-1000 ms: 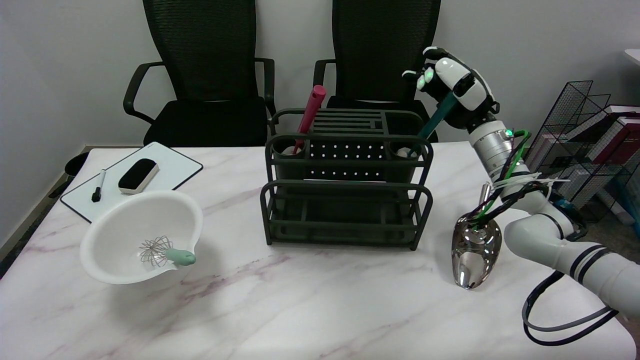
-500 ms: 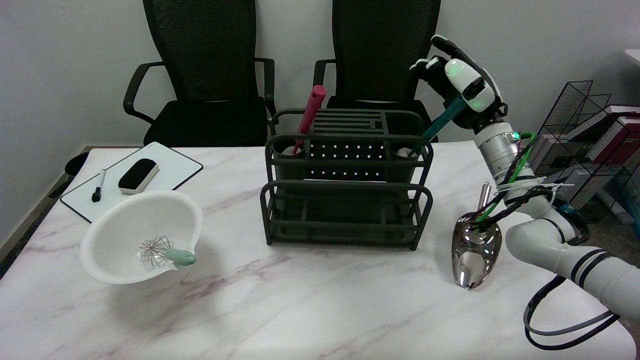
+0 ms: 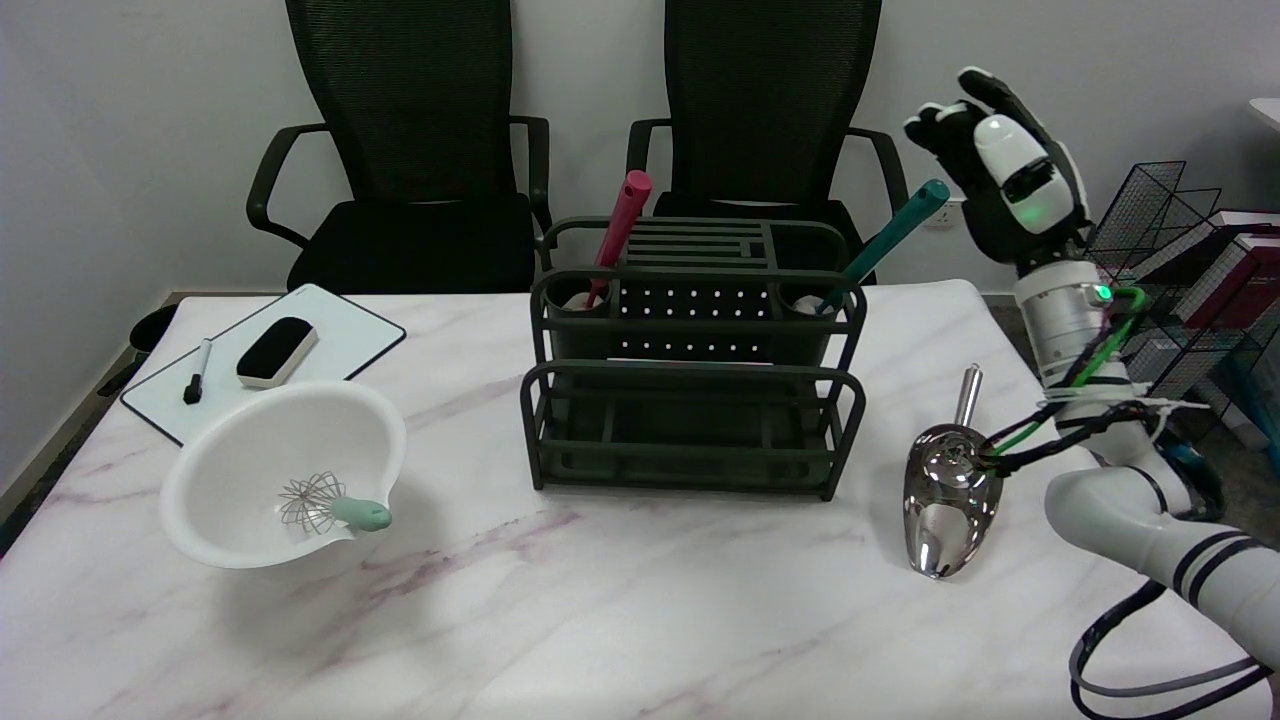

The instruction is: Place the blue sponge bottle brush into the kitchen storage rack.

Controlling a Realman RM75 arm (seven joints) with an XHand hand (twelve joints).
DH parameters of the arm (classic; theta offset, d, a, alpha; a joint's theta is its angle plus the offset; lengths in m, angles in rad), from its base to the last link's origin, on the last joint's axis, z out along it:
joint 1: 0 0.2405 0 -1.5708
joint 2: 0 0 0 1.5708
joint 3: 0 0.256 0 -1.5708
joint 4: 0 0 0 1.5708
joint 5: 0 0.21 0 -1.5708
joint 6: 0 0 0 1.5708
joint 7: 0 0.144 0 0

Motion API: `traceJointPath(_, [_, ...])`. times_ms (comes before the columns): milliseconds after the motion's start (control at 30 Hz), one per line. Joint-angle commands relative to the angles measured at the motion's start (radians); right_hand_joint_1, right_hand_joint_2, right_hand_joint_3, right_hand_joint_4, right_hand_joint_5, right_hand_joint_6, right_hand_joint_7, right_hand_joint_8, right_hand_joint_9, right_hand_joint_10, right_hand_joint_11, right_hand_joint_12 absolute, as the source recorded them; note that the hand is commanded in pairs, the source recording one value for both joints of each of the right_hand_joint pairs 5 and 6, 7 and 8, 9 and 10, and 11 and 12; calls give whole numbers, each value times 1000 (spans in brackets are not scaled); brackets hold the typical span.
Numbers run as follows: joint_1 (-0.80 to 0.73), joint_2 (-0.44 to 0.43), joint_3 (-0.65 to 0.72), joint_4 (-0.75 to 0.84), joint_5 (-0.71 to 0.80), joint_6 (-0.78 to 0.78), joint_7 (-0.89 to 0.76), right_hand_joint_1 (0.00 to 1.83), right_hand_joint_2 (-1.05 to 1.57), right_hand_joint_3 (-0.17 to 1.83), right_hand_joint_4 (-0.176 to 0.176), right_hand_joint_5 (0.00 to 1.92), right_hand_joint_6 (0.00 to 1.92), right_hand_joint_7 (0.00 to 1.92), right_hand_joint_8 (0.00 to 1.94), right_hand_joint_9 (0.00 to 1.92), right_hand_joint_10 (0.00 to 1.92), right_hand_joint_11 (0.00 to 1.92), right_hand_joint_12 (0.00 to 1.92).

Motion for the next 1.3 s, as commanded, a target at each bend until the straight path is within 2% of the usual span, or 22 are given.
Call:
traceJointPath(33, [-116,-36,48,-198,149,256,-6,1044,425,1097,0,747,747,991,991,735,735,701,701])
traceJointPath(200, [-125,-58,5,-303,180,357,0,1018,489,1103,0,776,776,1013,1013,779,779,712,712])
traceJointPath(233, [-129,-63,-4,-305,182,369,0,1002,510,1104,0,799,799,1066,1066,833,833,722,722])
traceJointPath(333, [-151,-88,-29,-304,186,414,-6,969,606,1077,0,984,984,1374,1374,1209,1209,891,891])
traceJointPath(500, [-198,-155,-40,-307,186,506,-8,935,695,1033,0,1122,1122,1507,1507,1395,1395,1034,1034])
traceJointPath(700, [-283,-210,-78,-255,159,582,-53,904,747,1038,0,1164,1164,1517,1517,1441,1441,1093,1093])
traceJointPath(867, [-295,-220,-258,-133,136,580,-133,888,752,1050,0,1179,1179,1503,1503,1442,1442,1123,1123])
traceJointPath(933, [-287,-222,-302,-124,115,590,-153,933,731,1027,0,1123,1123,1472,1472,1429,1429,1127,1127])
traceJointPath(1067, [-284,-226,-321,-121,48,600,-163,933,707,1030,0,1061,1061,1430,1430,1410,1410,1121,1121])
traceJointPath(1300, [-294,-229,-336,-159,37,602,-155,962,691,1034,0,1014,1014,1398,1398,1387,1387,1106,1106])
